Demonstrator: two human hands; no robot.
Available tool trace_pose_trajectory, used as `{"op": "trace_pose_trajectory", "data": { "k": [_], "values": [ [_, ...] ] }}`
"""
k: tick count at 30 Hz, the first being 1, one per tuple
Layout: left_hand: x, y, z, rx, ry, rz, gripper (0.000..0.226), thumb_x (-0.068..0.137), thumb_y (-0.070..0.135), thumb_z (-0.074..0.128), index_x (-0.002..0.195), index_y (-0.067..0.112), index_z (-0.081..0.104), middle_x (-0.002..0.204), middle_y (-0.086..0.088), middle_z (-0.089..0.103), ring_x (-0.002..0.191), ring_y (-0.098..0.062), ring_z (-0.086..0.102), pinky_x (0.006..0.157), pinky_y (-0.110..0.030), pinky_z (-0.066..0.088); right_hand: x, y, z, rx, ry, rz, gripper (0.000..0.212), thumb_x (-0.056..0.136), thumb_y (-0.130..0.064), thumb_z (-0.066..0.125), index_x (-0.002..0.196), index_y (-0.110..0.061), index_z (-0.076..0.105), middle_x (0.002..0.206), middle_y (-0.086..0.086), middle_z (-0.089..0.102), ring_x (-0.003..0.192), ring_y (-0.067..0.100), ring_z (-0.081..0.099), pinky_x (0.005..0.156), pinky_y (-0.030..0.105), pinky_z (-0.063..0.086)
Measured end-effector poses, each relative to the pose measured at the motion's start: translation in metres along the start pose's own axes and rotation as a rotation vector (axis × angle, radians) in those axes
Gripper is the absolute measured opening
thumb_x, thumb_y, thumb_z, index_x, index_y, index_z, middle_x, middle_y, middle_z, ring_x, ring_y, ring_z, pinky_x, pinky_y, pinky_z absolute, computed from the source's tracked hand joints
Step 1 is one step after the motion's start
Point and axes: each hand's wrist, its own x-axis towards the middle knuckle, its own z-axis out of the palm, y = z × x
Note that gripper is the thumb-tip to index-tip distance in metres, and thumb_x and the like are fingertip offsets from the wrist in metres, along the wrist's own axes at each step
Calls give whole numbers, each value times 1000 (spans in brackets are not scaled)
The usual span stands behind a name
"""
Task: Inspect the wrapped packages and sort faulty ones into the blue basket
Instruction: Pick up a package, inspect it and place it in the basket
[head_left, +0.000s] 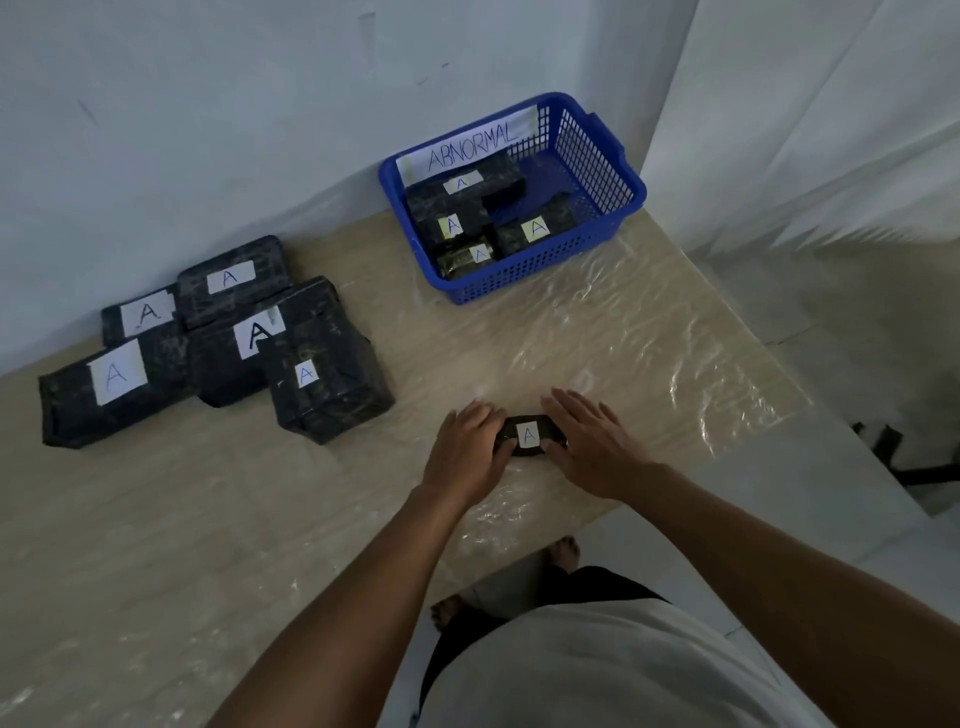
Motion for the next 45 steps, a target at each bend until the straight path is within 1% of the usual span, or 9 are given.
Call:
{"op": "trace_pose_trajectory", "data": {
  "k": [3,6,9,11,13,20,24,31,45],
  "values": [
    [-1,1,4,-57,-7,-25,40,103,41,51,134,17,57,140,-5,59,146,-26,40,120,-49,30,0,4,4,30,3,-36,60,106,-42,46,159,-17,31,170,4,24,159,23,14,129,50,13],
    [-4,2,3,-82,31,-10,26,98,40,59,115,20,59,115,0,63,115,-24,57,110,-42,39,-2,9,6,74,37,-92,46,102,-37,57,142,-17,49,153,3,48,144,24,42,124,47,27],
    [-8,5,-1,-102,69,21,21,95,37,66,108,23,58,105,7,62,102,-17,58,120,-38,28,-1,8,-1,137,58,-104,34,93,-30,70,123,-19,59,119,-1,63,107,22,61,101,42,49],
    [-9,8,-10,-178,82,7,20,92,31,71,107,22,61,101,8,63,98,-15,58,109,-34,38,5,5,-10,246,44,-73,30,88,-24,77,115,-19,65,107,-2,64,96,21,63,89,41,54],
    [-8,10,-26,-313,113,-35,21,87,25,75,106,22,65,100,8,65,93,-13,59,84,-30,46,13,2,-23,420,52,-27,28,84,-18,82,110,-19,71,103,-2,70,95,19,66,88,40,57],
    [-15,11,-113,-948,315,-315,13,94,15,73,103,24,73,104,-2,72,98,-17,72,82,-29,62,44,-55,-91,918,31,-49,16,91,-10,78,105,-11,72,104,10,72,98,25,73,85,38,64],
    [-31,6,-165,-1009,488,-371,10,95,16,73,99,24,74,98,-5,73,85,-9,73,66,-22,60,58,-107,-122,1045,7,-132,11,95,-15,74,105,-16,69,110,15,72,101,25,73,83,37,64],
    [-67,-23,-207,-974,693,-369,15,92,17,76,94,32,76,93,3,76,89,-9,74,83,-33,63,66,-182,-140,1070,29,-228,10,93,-10,75,103,-10,70,95,12,75,89,22,75,74,29,63],
    [-98,-59,-241,-1068,568,-297,22,88,15,80,101,32,78,113,-37,64,96,-35,71,97,-58,56,61,-231,-133,1216,-36,-251,24,92,-5,74,114,-5,65,109,19,75,102,29,75,89,40,63]
  ]
}}
